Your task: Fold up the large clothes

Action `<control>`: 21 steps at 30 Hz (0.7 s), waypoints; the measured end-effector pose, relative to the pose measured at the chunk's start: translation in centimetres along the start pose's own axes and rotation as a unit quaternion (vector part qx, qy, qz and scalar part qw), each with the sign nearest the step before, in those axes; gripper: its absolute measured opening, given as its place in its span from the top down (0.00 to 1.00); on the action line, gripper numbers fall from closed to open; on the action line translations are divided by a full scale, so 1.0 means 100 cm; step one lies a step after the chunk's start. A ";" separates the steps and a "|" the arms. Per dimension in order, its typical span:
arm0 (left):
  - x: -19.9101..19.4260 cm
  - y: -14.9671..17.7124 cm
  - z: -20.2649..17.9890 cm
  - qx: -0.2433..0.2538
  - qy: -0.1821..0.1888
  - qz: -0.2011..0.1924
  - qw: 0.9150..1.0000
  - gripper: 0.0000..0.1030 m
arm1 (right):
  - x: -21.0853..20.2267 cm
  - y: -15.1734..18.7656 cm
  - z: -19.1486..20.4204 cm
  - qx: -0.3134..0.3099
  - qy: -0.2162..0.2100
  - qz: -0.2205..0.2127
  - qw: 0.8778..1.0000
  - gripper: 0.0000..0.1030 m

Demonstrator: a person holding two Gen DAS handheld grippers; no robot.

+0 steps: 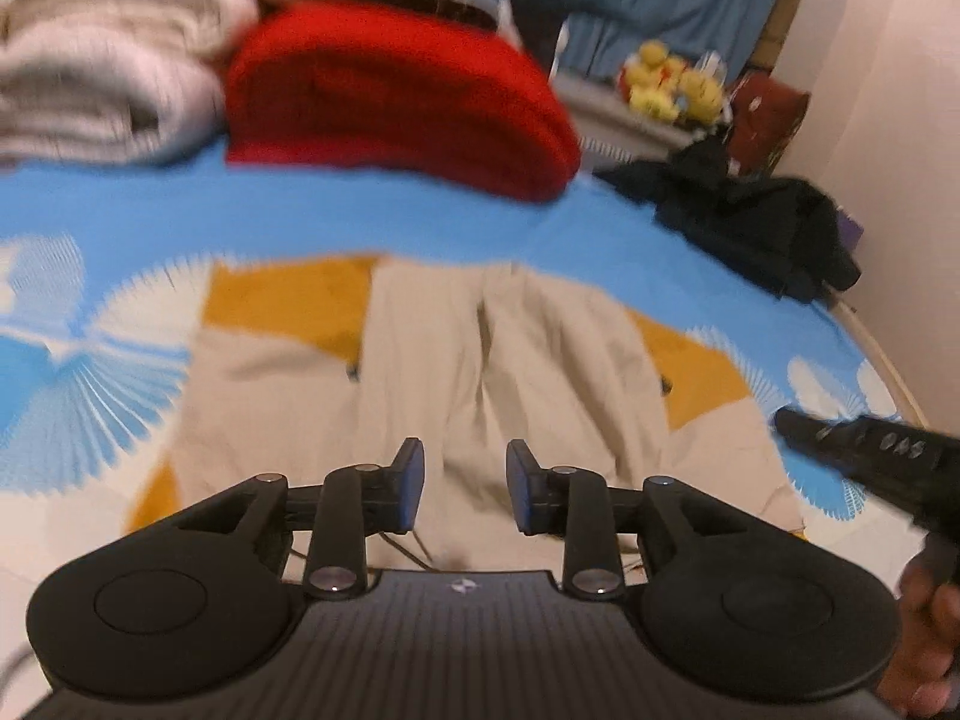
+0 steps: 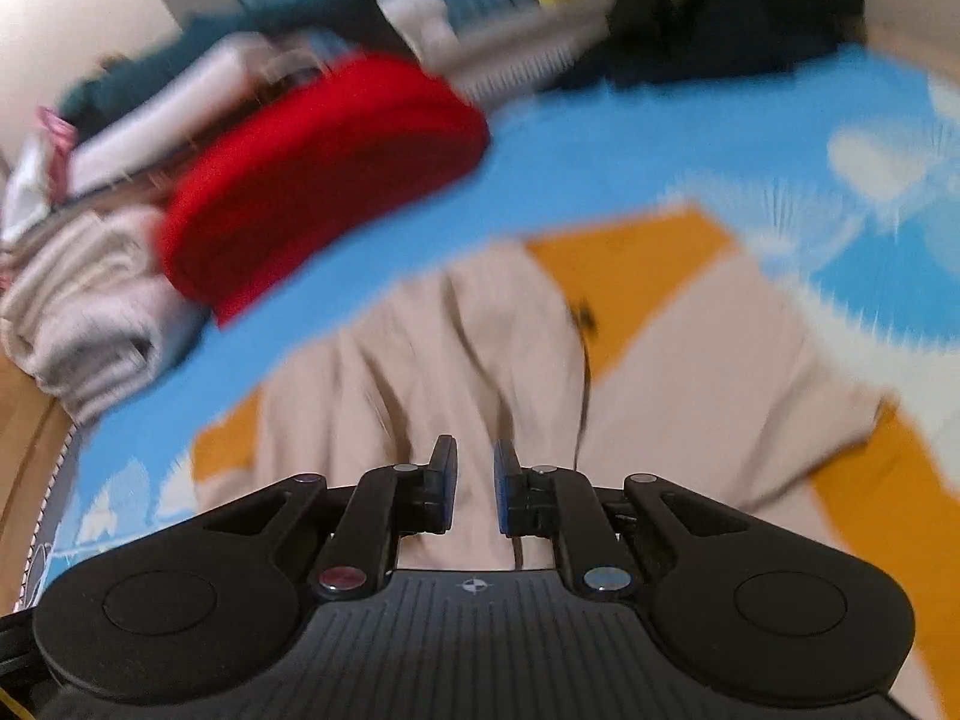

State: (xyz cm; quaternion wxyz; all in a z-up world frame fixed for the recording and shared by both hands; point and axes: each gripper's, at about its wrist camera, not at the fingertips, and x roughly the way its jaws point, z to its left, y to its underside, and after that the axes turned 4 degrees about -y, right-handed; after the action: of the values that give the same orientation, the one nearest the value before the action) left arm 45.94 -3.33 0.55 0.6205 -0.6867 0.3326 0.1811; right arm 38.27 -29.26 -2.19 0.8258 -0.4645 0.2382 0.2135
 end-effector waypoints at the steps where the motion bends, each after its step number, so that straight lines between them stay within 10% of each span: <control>1: -0.014 -0.001 0.001 0.008 0.000 -0.014 1.000 0.67 | -0.014 -0.003 0.003 -0.015 -0.007 -0.022 1.000 0.86; 12: -0.201 0.046 0.060 0.036 -0.050 -0.140 0.988 0.67 | -0.193 -0.013 0.005 -0.122 -0.028 -0.185 0.975 0.78; 21: -0.323 0.169 0.092 0.061 -0.066 -0.181 0.979 0.67 | -0.373 0.067 -0.075 -0.127 0.024 -0.246 0.961 0.68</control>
State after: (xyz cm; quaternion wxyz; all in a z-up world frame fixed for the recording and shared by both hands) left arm 12.94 12.99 8.05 0.7041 -0.6831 0.1713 0.0904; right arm 3.30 -37.49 12.00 0.7811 -0.6148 0.1070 0.0208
